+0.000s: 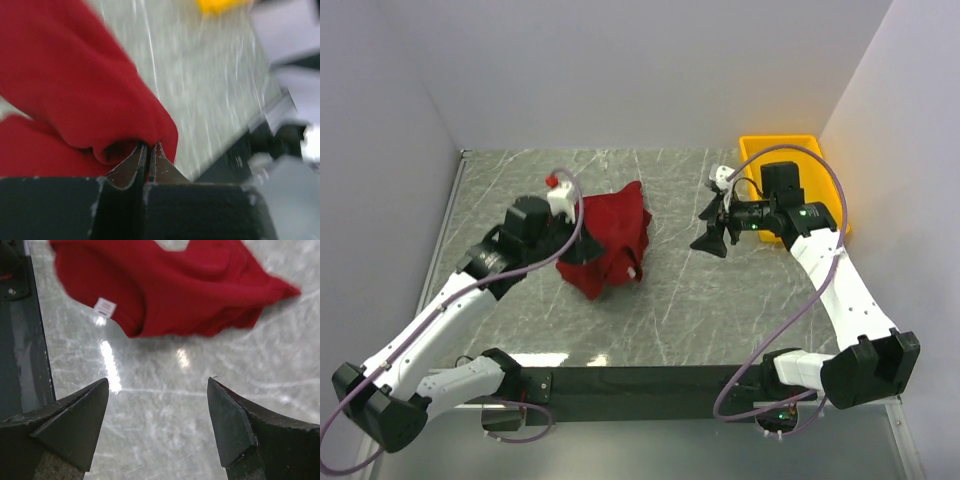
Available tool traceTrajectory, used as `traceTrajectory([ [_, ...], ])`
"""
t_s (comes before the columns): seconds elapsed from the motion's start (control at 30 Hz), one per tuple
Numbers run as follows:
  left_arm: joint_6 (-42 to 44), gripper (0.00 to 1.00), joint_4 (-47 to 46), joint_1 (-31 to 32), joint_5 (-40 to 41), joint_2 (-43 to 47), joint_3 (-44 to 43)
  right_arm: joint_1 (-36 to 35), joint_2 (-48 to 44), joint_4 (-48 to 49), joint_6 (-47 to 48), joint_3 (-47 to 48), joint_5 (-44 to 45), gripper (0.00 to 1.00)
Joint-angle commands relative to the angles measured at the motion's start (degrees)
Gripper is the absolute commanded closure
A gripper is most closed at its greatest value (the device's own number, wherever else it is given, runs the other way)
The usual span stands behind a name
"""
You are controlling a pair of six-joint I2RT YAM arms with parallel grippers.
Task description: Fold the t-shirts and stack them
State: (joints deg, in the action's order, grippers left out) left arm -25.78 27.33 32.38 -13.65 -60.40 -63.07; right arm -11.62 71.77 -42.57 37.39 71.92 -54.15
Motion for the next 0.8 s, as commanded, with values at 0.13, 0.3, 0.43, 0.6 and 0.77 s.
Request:
traceTrajectory([
  [0.13, -16.0, 0.63, 10.5, 0.2, -9.7, 11.1, 16.2, -1.0, -0.8, 2.7, -7.6, -9.9, 2.6, 0.15],
  [0.3, -15.7, 0.24, 23.5, 0.3, -0.4, 15.2, 8.5, -6.1, 2.9, 7.9, -19.9, -14.0, 4.1, 0.18],
  [0.43, -14.0, 0.16, 25.5, 0.3, 8.2, 14.5, 2.5, -7.7, 10.2, 16.3, -33.1, -13.4, 6.5, 0.21],
  [0.6, -11.8, 0.15, 13.6, 0.1, 11.9, 5.2, 5.1, -8.2, 23.7, 15.3, -42.0, -5.0, 11.4, 0.28],
  [0.77, -9.5, 0.16, -0.9, -0.1, 11.0, -10.8, 1.9, -7.8, 26.1, 16.3, -43.5, -2.2, 11.8, 0.32],
])
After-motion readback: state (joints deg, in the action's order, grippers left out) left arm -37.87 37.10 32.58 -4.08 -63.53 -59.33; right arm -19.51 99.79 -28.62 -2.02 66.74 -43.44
